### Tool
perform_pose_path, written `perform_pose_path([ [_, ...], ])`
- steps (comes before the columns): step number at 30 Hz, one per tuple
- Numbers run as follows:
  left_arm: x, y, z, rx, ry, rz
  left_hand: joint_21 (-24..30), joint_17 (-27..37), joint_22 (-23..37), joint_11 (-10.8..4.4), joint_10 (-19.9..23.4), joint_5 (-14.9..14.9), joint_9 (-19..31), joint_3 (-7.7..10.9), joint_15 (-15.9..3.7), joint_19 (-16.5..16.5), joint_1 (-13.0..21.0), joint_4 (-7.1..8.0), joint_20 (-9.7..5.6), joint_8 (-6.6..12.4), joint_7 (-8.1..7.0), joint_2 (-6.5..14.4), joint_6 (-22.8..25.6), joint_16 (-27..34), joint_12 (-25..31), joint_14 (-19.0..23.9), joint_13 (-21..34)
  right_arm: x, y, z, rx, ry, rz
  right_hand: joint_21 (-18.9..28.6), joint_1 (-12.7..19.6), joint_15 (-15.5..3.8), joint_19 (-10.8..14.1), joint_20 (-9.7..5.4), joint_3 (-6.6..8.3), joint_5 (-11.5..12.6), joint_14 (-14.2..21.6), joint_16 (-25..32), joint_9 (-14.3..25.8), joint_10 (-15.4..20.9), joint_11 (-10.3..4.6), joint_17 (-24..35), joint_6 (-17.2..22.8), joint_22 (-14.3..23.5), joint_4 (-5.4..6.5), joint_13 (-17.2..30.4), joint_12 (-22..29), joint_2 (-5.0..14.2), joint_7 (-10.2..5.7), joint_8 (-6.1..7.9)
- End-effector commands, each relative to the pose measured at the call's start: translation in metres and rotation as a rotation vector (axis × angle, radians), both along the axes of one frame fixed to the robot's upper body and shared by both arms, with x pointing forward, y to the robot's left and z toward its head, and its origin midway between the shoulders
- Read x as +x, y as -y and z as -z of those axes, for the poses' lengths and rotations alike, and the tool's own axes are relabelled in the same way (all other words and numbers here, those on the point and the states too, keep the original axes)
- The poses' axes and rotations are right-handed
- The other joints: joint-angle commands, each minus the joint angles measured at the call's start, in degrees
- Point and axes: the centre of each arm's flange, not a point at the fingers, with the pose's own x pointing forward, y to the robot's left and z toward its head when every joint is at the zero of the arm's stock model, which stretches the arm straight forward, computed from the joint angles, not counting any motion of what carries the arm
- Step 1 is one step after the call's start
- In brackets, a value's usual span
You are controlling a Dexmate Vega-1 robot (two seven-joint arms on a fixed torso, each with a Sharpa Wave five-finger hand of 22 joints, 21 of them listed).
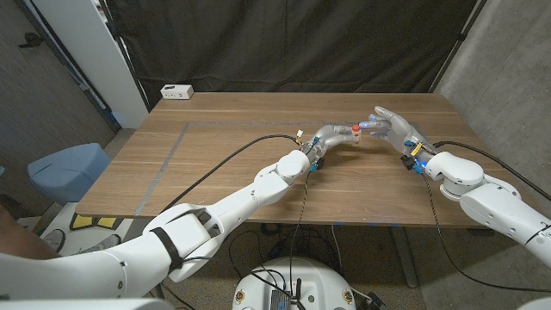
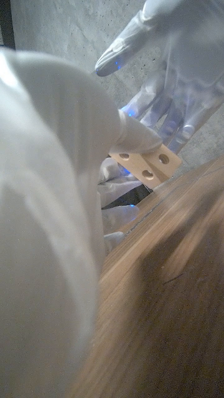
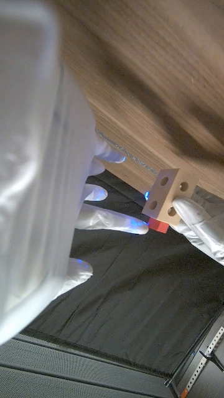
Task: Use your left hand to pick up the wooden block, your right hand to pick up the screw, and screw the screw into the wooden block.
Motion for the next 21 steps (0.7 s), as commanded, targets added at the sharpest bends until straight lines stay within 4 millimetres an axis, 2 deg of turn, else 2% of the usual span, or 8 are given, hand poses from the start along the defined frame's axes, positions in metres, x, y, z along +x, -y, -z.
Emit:
perform_pose_path([
  [1, -0.002, -0.001, 0.001, 0.001, 0.000, 0.003, 0.13, 0.14, 0.18, -0.15, 0.38, 0.24, 0.32, 1.61, -2.63, -0.06, -0.01, 1.58, -0.18, 0.50, -0.07, 0.69, 0.55, 0.30, 0.58, 0.45, 0.34, -0.002, -0.003, 0.003, 0.005, -0.001, -0.031, 0.43, 0.14, -0.14, 0.53, 0.18, 0.50, 0.55, 0.65, 0.47, -0.34, 0.83, -0.11, 0.14, 0.32, 0.16, 0.09, 0.17, 0.40, 0.57, -0.09, -0.02],
  [21, -0.006, -0.008, 0.002, 0.009, 0.019, 0.003, 0.14, 0.15, 0.17, -0.13, 0.41, 0.24, 0.32, 1.59, -2.70, -0.03, 0.11, 1.51, -0.27, 0.51, -0.12, 0.67, 0.56, 0.33, 0.59, 0.47, 0.35, -0.017, -0.003, 0.010, 0.045, 0.038, 0.001, 0.50, 0.42, -0.20, 1.17, -0.21, 0.73, 0.58, 1.63, 0.60, -0.05, 1.67, 0.17, 0.07, 1.02, 0.15, -0.06, 0.17, 0.18, 0.67, 0.21, 0.37],
])
